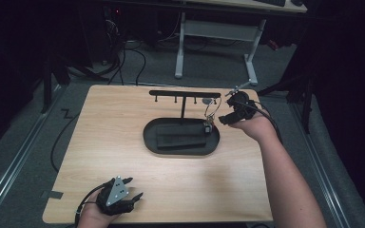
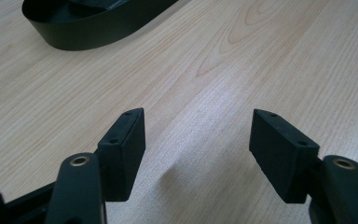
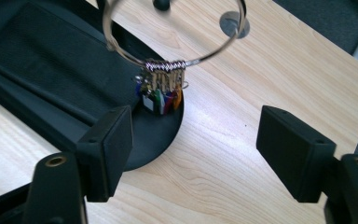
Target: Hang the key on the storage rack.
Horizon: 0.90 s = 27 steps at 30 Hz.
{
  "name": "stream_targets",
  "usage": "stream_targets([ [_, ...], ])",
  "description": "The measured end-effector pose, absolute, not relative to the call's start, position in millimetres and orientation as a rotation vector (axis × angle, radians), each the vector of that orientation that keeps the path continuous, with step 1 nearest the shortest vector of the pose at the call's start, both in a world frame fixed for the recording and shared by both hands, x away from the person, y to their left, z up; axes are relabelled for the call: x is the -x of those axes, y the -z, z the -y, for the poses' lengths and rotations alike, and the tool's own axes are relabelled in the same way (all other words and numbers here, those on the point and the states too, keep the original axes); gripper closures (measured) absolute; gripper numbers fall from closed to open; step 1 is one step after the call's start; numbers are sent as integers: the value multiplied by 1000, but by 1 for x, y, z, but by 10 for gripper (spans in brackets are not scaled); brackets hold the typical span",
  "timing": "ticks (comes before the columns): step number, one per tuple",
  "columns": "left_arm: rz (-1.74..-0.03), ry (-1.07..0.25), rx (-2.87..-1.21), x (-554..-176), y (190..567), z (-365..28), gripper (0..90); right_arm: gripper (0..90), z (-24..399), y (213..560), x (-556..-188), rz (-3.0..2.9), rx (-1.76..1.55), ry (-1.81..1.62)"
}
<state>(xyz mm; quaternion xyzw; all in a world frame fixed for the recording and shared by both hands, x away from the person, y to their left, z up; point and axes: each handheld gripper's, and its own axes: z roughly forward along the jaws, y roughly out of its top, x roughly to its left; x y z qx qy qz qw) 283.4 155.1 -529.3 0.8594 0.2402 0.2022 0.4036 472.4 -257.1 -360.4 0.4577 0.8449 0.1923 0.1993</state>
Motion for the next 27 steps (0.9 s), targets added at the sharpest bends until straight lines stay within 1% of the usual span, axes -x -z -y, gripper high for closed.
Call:
stream_targets([
  [9,-598,-504,-2181,-283,531,-154,365,165,268,392,-448,-2338,-1302,-653],
  [16,-589,-489,-2175,-282,531,-153,367,150,282,415,-420,-2271,-1345,-755],
  [19,-581,-490,-2179,-281,531,-152,369,150,288,429,-402,-2240,-1347,-789],
  [24,-566,-491,-2169,-279,528,-151,368,150,297,466,-369,-2210,-1323,-875],
  [26,-562,-487,-2171,-279,528,-150,368,151,300,481,-351,-2171,-1321,-943],
  [27,-561,-486,-2172,-279,528,-149,368,151,302,490,-336,-2140,-1326,-989],
])
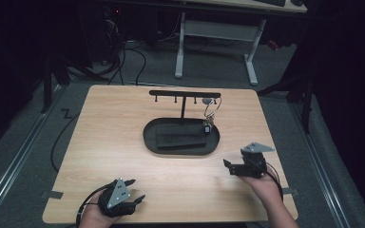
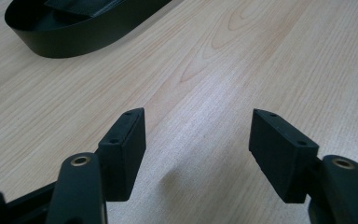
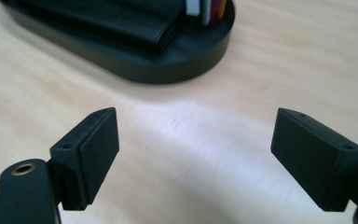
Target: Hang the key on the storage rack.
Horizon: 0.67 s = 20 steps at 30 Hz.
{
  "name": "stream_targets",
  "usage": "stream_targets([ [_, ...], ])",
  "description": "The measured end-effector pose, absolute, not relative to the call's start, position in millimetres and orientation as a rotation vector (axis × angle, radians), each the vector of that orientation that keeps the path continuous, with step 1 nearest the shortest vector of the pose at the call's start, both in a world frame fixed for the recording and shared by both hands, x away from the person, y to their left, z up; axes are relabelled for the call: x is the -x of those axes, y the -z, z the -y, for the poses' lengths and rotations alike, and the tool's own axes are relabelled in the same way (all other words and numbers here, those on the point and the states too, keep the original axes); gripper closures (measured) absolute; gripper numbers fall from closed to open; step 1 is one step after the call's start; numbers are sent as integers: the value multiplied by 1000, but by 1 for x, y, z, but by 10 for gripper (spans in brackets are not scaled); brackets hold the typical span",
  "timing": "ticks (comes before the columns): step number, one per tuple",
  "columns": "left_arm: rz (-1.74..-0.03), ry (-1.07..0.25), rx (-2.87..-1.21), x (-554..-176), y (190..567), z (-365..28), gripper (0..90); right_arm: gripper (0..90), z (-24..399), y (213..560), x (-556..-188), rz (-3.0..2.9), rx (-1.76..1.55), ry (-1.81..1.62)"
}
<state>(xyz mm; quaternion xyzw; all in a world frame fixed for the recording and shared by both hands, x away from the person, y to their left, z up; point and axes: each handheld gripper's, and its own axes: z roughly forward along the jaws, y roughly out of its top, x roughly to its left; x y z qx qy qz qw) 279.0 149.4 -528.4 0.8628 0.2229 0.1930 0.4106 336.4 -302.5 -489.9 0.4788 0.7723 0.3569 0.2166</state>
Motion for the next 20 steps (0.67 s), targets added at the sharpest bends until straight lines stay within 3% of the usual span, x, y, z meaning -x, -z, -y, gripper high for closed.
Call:
stream_targets([
  [3,-563,-479,-2172,-278,528,-149,368,166,311,507,-289,-1974,-1317,-1155],
  [7,-554,-480,-2177,-277,528,-147,369,165,317,513,-275,-1977,-1341,-1199],
  [20,-571,-505,-2171,-277,528,-152,365,165,305,522,-289,-2034,-1356,-1115],
])
